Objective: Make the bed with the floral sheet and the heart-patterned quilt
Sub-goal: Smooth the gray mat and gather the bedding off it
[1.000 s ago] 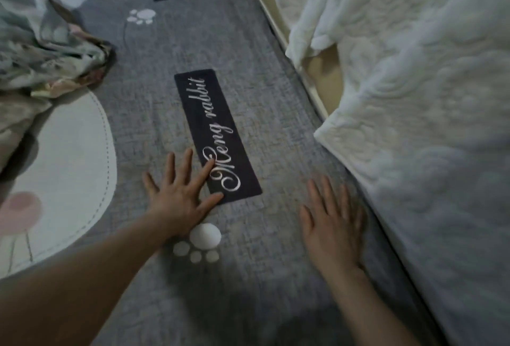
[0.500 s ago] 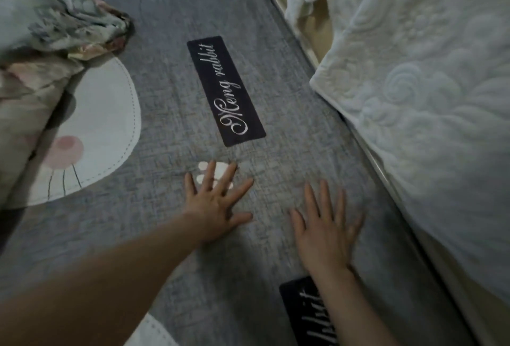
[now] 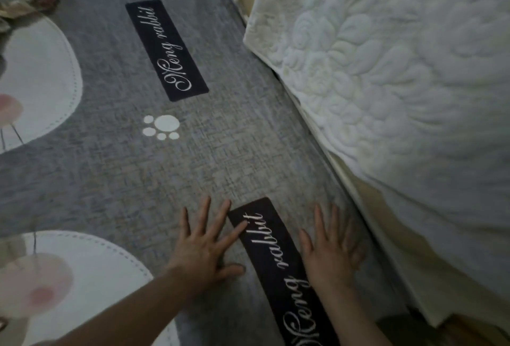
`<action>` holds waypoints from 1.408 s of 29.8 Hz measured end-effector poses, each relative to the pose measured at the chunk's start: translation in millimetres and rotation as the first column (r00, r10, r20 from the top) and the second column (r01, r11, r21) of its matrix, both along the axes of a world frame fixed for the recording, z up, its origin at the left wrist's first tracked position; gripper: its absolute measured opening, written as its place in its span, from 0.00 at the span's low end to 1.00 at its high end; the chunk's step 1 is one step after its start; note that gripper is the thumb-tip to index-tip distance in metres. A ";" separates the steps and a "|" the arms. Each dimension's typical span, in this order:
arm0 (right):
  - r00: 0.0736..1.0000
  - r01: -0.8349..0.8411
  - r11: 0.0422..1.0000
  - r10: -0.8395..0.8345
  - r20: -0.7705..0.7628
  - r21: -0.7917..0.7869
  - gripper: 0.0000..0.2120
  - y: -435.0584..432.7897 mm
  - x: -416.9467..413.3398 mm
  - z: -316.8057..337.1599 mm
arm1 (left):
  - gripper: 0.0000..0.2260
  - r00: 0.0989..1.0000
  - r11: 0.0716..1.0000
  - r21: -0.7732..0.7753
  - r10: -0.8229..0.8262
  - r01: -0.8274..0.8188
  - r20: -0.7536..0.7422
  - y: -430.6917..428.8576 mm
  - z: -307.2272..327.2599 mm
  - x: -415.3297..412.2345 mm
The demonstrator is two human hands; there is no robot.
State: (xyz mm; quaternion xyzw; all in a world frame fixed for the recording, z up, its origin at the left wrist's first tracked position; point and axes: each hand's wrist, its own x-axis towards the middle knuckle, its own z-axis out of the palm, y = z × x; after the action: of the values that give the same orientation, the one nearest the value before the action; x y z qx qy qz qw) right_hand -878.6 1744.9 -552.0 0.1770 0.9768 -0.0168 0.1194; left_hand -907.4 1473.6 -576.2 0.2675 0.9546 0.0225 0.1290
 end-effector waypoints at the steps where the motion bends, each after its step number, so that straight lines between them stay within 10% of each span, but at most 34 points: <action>1: 0.999 -0.031 1.000 0.031 -0.024 -0.001 0.32 -14.1 -3.6 11.7 | 0.39 1.000 1.000 0.022 0.001 -0.001 -0.007 2.4 8.5 0.0; 5: 0.883 -0.463 0.886 0.463 0.076 -0.017 0.35 -51.5 24.2 25.0 | 0.42 0.995 0.995 0.051 0.077 -0.080 0.062 -15.5 30.0 25.2; 11: 0.940 -0.224 0.974 0.212 0.267 0.018 0.45 5.7 60.5 12.8 | 0.46 0.968 0.985 -0.091 0.160 -0.145 0.191 -82.2 41.1 86.8; 16: 0.732 -0.657 0.747 0.664 0.152 -0.103 0.48 -105.8 77.4 36.7 | 0.52 0.840 0.909 -0.238 0.411 -0.344 0.355 -133.7 50.4 150.5; 19: 0.693 -0.618 0.741 0.671 0.263 -0.262 0.63 -161.2 101.8 29.2 | 0.50 0.802 0.921 -0.251 0.385 -0.299 0.457 -140.9 51.1 181.1; 24: 0.625 -0.643 0.721 0.689 0.367 -0.259 0.58 -196.9 87.0 55.1 | 0.49 0.880 0.964 -0.199 0.245 -0.176 0.406 -167.0 73.1 190.8; 28: 0.610 -0.669 0.660 0.750 0.255 -0.342 0.71 -237.6 78.4 72.6 | 0.47 0.839 0.866 -0.312 0.474 -0.390 0.266 -199.5 85.5 193.7; 32: 0.529 -0.784 0.545 0.837 0.141 -0.295 0.60 -314.3 70.8 120.9 | 0.63 0.733 0.777 -0.248 0.629 -0.579 0.258 -242.4 117.1 198.1; 42: 0.365 -0.865 0.395 0.919 0.152 -0.309 0.45 -438.9 82.8 146.0 | 0.29 0.501 0.614 -0.367 0.786 -0.699 0.361 -332.2 137.4 255.6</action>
State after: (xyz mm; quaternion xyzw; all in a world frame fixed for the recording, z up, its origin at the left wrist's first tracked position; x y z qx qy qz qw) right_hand -795.8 1306.0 -405.9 -0.3930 0.8789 -0.0083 0.2703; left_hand -651.8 1141.5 -438.8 -0.1976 0.9075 0.0600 0.3658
